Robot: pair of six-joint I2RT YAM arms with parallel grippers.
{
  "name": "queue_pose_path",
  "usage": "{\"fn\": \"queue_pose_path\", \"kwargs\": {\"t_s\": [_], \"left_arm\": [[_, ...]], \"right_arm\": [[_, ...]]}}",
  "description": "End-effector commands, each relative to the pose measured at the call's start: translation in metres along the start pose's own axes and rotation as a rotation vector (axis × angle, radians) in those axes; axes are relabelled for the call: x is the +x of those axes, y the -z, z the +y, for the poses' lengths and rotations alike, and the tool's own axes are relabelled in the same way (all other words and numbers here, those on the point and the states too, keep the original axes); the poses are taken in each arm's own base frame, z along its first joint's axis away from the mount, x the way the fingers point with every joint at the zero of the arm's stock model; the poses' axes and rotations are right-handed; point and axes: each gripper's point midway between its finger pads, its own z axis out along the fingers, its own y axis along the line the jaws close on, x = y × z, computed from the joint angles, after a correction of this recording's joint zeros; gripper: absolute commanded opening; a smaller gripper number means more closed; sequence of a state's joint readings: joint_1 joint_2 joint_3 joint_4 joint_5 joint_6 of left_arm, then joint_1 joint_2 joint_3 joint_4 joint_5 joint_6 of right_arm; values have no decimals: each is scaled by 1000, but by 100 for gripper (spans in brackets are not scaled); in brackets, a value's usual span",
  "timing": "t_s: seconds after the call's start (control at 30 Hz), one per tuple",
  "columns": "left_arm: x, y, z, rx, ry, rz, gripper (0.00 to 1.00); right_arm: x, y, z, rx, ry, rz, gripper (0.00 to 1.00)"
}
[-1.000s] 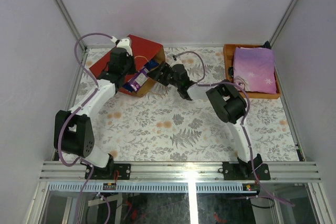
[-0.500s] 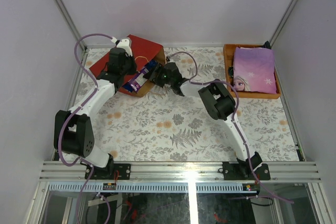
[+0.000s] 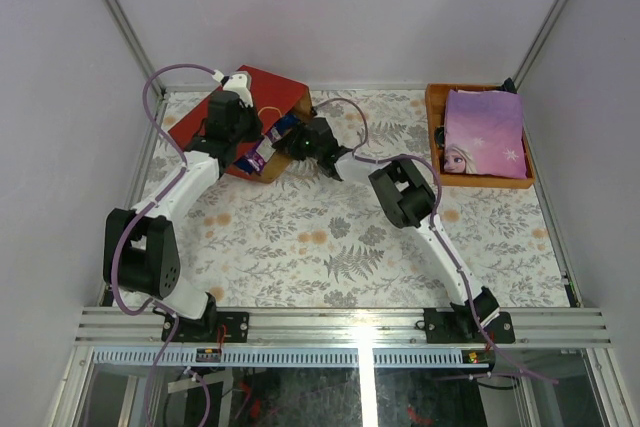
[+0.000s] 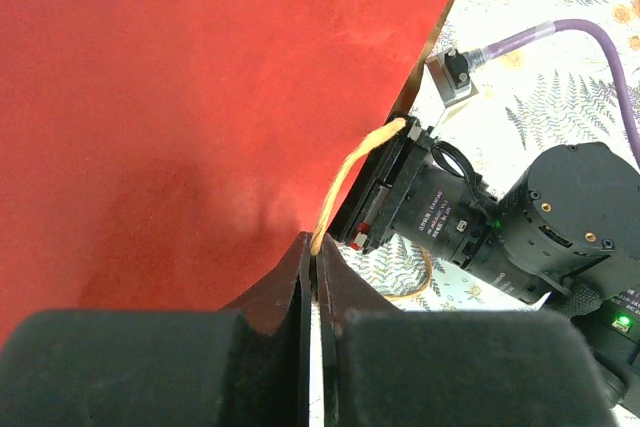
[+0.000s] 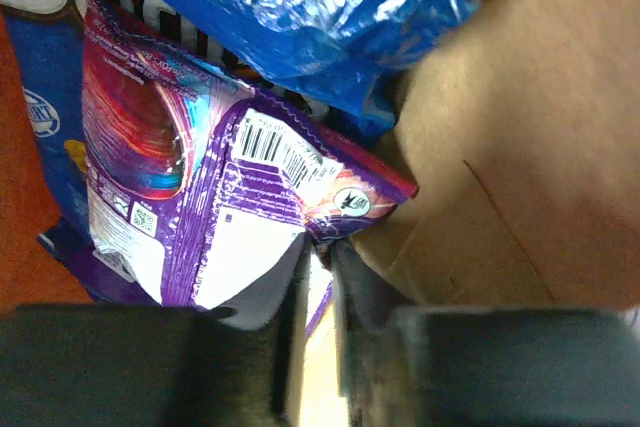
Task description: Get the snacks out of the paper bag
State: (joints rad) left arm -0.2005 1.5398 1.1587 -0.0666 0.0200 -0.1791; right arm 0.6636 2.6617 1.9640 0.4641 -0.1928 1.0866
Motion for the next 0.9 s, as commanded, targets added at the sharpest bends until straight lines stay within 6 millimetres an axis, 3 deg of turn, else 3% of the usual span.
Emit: {"fn": "queue_pose_path", "kwargs": {"t_s": [0.0,0.1,0.2,0.3,0.43,0.7,0.77,0.87], "left_arm": [[-17,-3,1,6,3,-60,0],[-17,-3,2,1,2,-60,0],[-16,-3,3,-9,1,-57,0],[-16,-3,6,-21,1,-59,0],[-17,-2,8,-29,5,-62,0],[-14,-3,12,-42,11,-55,0],[-14,-4,13,-43,13,-52,0],[-13,-7,12,-35,17,-49,0]], "right_arm": [[15,1,13,-38,-2,10,4],[13,11,22,-66,10,0,0],[6,31,45,-110,23,-14,0],[-1,57,65,-149,42,-31,0],[0,98,73,-166,36,-30,0],[-15,175,52,-126,69,-42,0],[-28,198,50,-112,97,-64,0],[-45,226,31,-69,113,-77,0]]}}
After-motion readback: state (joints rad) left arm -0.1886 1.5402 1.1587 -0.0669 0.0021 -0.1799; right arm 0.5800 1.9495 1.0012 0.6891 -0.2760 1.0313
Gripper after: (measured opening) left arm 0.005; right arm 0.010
